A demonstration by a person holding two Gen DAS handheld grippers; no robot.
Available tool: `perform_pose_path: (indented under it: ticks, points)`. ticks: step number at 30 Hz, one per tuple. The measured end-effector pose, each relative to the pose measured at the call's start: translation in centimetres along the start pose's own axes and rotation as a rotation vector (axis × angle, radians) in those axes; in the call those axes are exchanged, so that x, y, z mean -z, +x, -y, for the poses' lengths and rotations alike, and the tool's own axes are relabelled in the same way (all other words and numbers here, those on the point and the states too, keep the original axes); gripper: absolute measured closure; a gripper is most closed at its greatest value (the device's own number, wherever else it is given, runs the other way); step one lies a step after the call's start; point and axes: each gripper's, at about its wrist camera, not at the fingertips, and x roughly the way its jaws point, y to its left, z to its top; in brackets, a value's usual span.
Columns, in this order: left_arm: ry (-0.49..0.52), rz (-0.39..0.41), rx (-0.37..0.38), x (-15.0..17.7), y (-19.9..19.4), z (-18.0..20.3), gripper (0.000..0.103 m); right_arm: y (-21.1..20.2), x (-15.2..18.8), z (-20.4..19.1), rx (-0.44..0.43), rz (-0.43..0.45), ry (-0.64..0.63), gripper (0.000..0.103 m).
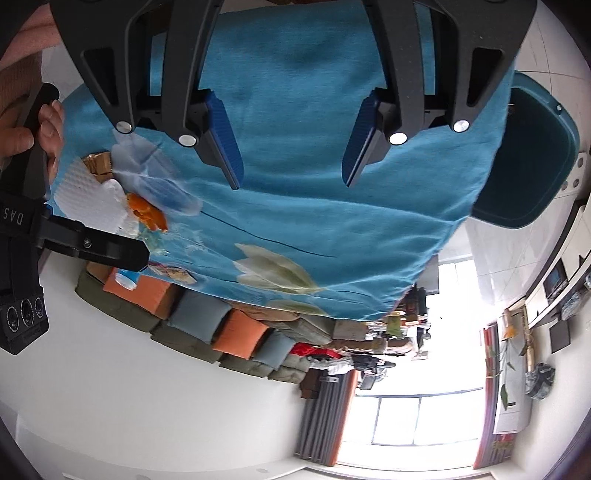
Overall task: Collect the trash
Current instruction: 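Grasp another white foam net with the right gripper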
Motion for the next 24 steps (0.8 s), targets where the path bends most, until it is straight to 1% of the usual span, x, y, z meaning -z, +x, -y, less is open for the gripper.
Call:
perform_pose_path:
  ticks: [5, 9, 12, 17, 18, 20, 22, 23, 24]
  points:
    - [0.069, -0.024, 0.077, -0.1, 1.6, 4.4, 0.048, -4.0, 1.6, 3.6, 0.156, 0.037, 0.031, 0.038]
    - [0.11, -0.047, 0.121, -0.1, 2.7, 6.9, 0.048, -6.9, 3.0, 6.9, 0.273, 0.056, 0.074, 0.038]
    - [0.138, -0.065, 0.148, 0.0, 3.5, 8.5, 0.048, -7.9, 4.3, 9.1, 0.317, 0.044, 0.121, 0.038]
    - [0.179, -0.09, 0.18, -0.1, 4.7, 10.7, 0.048, -8.4, 6.8, 12.2, 0.306, 0.003, 0.192, 0.038]
    - [0.185, -0.094, 0.184, -0.1, 4.9, 11.0, 0.048, -8.5, 7.1, 12.5, 0.3, -0.003, 0.2, 0.04]
    - [0.196, -0.103, 0.192, -0.1, 5.4, 11.7, 0.048, -8.8, 7.8, 13.0, 0.295, -0.006, 0.21, 0.048]
    - [0.204, -0.112, 0.201, -0.1, 5.8, 12.3, 0.048, -9.0, 8.1, 13.2, 0.289, -0.007, 0.214, 0.066]
    - [0.209, -0.117, 0.205, -0.2, 5.9, 12.6, 0.048, -9.0, 8.2, 13.4, 0.29, -0.005, 0.214, 0.069]
    - [0.214, -0.12, 0.209, -0.1, 6.0, 12.9, 0.048, -9.4, 8.3, 13.2, 0.288, 0.0, 0.215, 0.076]
